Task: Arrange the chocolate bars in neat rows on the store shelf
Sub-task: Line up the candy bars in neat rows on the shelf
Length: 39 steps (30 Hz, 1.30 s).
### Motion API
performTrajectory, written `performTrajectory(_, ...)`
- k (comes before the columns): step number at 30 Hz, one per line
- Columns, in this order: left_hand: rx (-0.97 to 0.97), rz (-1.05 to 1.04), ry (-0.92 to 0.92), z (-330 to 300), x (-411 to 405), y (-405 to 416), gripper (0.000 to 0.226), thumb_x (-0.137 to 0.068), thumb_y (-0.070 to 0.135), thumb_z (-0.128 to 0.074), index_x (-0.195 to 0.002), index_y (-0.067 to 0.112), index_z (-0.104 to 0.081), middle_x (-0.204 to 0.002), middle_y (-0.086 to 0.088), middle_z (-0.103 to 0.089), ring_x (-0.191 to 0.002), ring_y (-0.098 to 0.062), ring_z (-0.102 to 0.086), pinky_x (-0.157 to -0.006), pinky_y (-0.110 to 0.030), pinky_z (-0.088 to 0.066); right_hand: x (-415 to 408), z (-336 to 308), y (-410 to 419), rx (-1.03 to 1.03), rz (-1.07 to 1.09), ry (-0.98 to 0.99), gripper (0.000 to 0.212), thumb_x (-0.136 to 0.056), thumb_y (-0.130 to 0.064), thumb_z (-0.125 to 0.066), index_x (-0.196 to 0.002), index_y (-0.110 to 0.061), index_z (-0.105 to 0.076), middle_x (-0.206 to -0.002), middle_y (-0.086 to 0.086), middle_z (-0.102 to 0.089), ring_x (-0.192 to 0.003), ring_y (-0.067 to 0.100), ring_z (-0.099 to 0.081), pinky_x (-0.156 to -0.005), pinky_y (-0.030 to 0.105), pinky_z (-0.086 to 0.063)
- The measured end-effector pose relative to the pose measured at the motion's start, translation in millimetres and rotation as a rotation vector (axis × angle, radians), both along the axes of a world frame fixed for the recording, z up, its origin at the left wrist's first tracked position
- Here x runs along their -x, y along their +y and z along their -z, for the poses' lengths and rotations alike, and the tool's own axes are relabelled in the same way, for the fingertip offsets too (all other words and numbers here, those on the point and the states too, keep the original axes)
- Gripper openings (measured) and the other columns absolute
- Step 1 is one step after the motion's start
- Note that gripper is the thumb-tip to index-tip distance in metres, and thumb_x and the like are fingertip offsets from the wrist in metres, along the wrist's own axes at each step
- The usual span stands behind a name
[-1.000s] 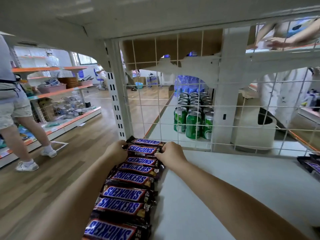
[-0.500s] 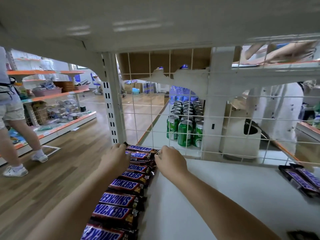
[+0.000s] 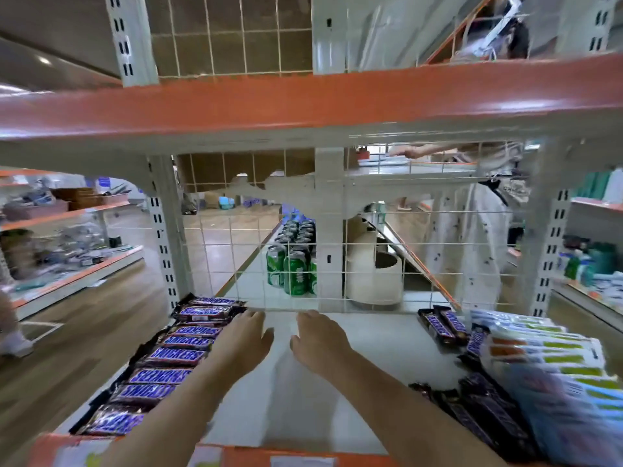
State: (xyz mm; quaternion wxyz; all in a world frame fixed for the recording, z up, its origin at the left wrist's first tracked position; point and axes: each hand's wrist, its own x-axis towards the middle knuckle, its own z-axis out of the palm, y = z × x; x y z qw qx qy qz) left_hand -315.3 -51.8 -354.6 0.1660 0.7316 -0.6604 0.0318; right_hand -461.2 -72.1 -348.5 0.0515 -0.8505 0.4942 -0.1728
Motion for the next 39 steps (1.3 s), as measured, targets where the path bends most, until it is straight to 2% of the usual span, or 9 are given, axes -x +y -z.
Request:
performTrajectory(3, 0.023, 0.018, 0.009, -1.2, 30.4, 5.4, 0.04, -0.096, 0.033, -0.041, -0.125, 0.008, -0.051, -0.132, -0.009, -0.051, -0.122, -0.023, -0.048, -0.099, -0.034, -0.041, 26.0, -2.7, 10.6, 0.017, 0.031, 0.014, 0.04, -0.096, -0.024, -0.043, -0.131, -0.005, -0.043, -0.134, 0.011, -0.047, -0.122, 0.027, -0.046, -0.098, 0.035, -0.039)
performTrajectory(11, -0.048, 0.081, 0.017, 2.9, 103.4, 11.4, 0.043, -0.098, 0.035, -0.035, -0.133, 0.011, -0.042, -0.135, -0.005, -0.046, -0.125, -0.02, -0.044, -0.102, -0.032, -0.039, 101.8, -2.2, 20.8, 0.032, 0.127, 0.034, 0.035, -0.095, -0.026, -0.043, -0.124, -0.006, -0.047, -0.127, 0.012, -0.049, -0.117, 0.028, -0.048, -0.094, 0.035, -0.041)
performTrajectory(18, -0.053, 0.154, 0.023, 1.2, 146.5, 12.7, 0.043, -0.099, 0.034, -0.035, -0.133, 0.01, -0.042, -0.135, -0.006, -0.045, -0.126, -0.021, -0.042, -0.103, -0.033, -0.037, 151.2, 2.3, 19.5, 0.057, 0.215, 0.027, 0.028, -0.094, -0.025, -0.044, -0.111, -0.004, -0.052, -0.116, 0.011, -0.054, -0.108, 0.027, -0.053, -0.082, 0.032, -0.043)
performTrajectory(22, -0.063, 0.168, 0.021, 2.9, 157.0, 13.2, 0.043, -0.098, 0.035, -0.035, -0.133, 0.01, -0.043, -0.135, -0.007, -0.045, -0.125, -0.022, -0.042, -0.102, -0.034, -0.038, 169.6, 4.4, 19.8, 0.071, 0.225, 0.018, 0.028, -0.094, -0.026, -0.044, -0.11, -0.004, -0.052, -0.116, 0.009, -0.054, -0.103, 0.025, -0.055, -0.073, 0.029, -0.039)
performTrajectory(26, -0.075, 0.178, 0.021, 4.2, 161.6, 14.6, 0.043, -0.099, 0.034, -0.035, -0.133, 0.009, -0.042, -0.136, -0.007, -0.045, -0.127, -0.022, -0.041, -0.103, -0.035, -0.038, 184.5, 2.9, 16.3, 0.054, 0.282, 0.003, 0.029, -0.094, -0.026, -0.044, -0.111, -0.005, -0.052, -0.117, 0.009, -0.054, -0.105, 0.024, -0.055, -0.078, 0.031, -0.042)
performTrajectory(30, -0.079, 0.164, 0.015, 4.5, 159.7, 14.9, 0.043, -0.099, 0.034, -0.034, -0.133, 0.01, -0.042, -0.136, -0.007, -0.045, -0.127, -0.022, -0.041, -0.102, -0.034, -0.038, 196.8, 0.1, 10.1, 0.019, 0.365, -0.014, 0.026, -0.093, -0.021, -0.043, -0.109, -0.004, -0.053, -0.114, 0.01, -0.056, -0.103, 0.025, -0.057, -0.073, 0.029, -0.037)
performTrajectory(34, -0.08, 0.161, 0.019, 5.5, 157.5, 15.2, 0.042, -0.099, 0.034, -0.035, -0.132, 0.009, -0.044, -0.134, -0.007, -0.047, -0.125, -0.022, -0.043, -0.102, -0.034, -0.039, 203.7, 0.1, 2.7, 0.025, 0.435, -0.007, 0.025, -0.09, -0.018, -0.044, -0.109, -0.005, -0.055, -0.114, 0.011, -0.057, -0.105, 0.026, -0.055, -0.085, 0.033, -0.046)
performTrajectory(39, -0.068, 0.16, 0.023, 7.2, 149.7, 14.3, 0.042, -0.099, 0.034, -0.035, -0.131, 0.009, -0.044, -0.133, -0.006, -0.048, -0.123, -0.02, -0.044, -0.1, -0.031, -0.039, 206.6, 4.1, -11.3, 0.028, 0.519, 0.073, 0.03, -0.092, -0.024, -0.046, -0.116, -0.008, -0.053, -0.117, 0.008, -0.057, -0.111, 0.026, -0.054, -0.088, 0.033, -0.043)
